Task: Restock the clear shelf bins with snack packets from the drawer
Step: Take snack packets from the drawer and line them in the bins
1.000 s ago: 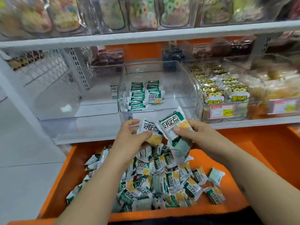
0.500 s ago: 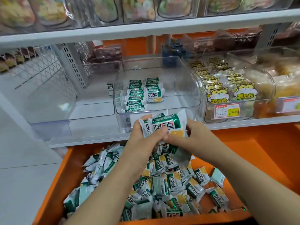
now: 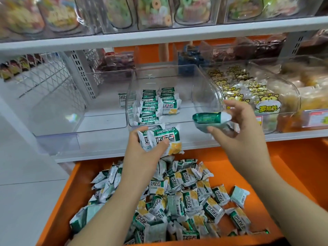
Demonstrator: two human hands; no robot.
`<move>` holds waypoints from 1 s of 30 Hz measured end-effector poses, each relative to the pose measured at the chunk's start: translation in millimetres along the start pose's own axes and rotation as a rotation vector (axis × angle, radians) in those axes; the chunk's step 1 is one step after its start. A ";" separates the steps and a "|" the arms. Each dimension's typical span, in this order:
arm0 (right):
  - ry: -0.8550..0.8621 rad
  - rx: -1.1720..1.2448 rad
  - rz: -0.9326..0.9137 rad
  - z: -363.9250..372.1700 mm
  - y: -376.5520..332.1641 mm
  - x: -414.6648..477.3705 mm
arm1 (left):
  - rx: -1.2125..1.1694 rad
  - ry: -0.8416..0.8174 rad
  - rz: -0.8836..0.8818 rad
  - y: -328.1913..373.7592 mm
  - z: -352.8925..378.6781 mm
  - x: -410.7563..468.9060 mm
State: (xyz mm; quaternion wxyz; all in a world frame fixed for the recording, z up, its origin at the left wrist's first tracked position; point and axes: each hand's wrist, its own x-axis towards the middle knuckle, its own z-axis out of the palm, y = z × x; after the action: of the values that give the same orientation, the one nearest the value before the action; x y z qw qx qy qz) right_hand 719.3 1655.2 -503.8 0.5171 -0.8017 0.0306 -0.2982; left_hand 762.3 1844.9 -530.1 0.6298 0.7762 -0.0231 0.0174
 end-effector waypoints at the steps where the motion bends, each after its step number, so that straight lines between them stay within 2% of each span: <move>1: 0.000 -0.022 -0.070 6.1 -3.6 -4.4 | -0.042 -0.001 -0.021 -0.6 5.4 -3.1; 4: -0.048 -0.158 -0.296 23.9 -1.5 -13.7 | -0.201 -0.018 -0.110 -0.6 16.3 -8.3; 8: -0.213 -0.187 -0.362 30.3 7.8 -19.5 | -0.360 -0.013 -0.207 -2.2 14.8 -2.2; 10: -0.355 -0.162 -0.287 28.8 4.3 -21.4 | -0.408 0.007 -0.222 -2.9 12.8 0.4; 12: -0.422 -0.079 -0.191 27.9 -0.5 -22.7 | -0.401 0.025 -0.217 -3.8 10.2 2.1; 17: -0.314 0.100 0.083 24.7 -4.0 -13.6 | -0.241 -0.010 -0.147 0.0 6.4 -1.2; 20: -0.317 0.163 0.279 16.0 -4.4 -8.4 | -0.049 -0.030 0.044 8.1 1.1 -0.9; 23: -0.355 0.147 0.166 8.8 -8.0 -5.6 | -0.014 -0.085 0.157 14.3 -9.8 5.9; 27: -0.472 -0.086 -0.073 3.7 -10.8 -7.1 | -0.077 -0.201 0.132 15.7 -16.2 10.2; 30: -0.504 -0.128 -0.117 4.1 -11.4 -9.2 | -0.115 -0.278 0.102 13.2 -17.0 12.6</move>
State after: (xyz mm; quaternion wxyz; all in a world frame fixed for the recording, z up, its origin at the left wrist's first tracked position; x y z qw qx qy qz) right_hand 710.8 1667.0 -499.4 0.4386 -0.8822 -0.1265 -0.1160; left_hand 774.2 1858.6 -513.0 0.6621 0.7317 -0.1505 -0.0598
